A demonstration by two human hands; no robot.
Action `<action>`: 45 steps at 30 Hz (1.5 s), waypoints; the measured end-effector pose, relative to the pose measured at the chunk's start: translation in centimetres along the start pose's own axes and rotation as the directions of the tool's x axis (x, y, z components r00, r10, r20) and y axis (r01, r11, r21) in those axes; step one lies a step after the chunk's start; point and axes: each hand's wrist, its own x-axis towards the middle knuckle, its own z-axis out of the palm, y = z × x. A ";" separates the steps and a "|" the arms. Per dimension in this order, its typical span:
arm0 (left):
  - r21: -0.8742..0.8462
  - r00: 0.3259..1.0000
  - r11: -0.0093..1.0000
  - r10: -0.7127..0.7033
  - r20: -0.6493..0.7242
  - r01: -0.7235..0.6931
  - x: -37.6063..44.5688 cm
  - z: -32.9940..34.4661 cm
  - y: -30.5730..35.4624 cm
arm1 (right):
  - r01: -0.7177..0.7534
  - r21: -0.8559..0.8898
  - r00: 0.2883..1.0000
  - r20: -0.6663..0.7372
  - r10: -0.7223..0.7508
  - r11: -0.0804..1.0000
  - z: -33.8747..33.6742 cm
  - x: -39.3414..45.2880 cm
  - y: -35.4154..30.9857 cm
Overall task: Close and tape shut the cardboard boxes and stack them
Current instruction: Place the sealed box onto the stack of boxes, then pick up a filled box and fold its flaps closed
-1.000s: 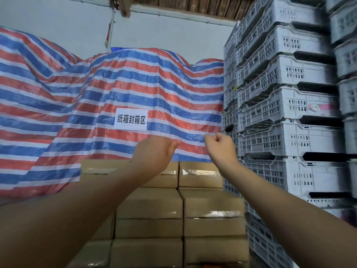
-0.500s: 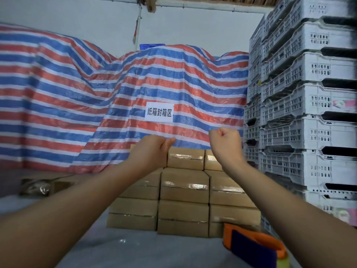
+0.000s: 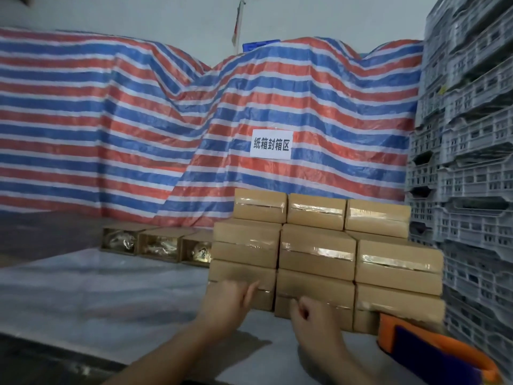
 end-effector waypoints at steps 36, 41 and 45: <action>0.262 0.957 0.960 -0.023 -0.290 0.103 16.7 -1.5 -21.3 | 0.672 -0.469 0.739 0.378 -0.558 0.572 13.1 22.0 -21.3; 0.459 0.999 0.888 -0.037 -0.012 0.039 23.1 1.9 -25.0 | 0.635 -0.600 0.770 0.542 -0.336 0.486 15.0 27.8 -23.7; 0.471 0.990 0.882 -0.055 0.132 -0.013 26.5 5.7 -27.0 | 0.651 -0.661 0.750 0.635 -0.182 0.373 16.6 30.1 -21.9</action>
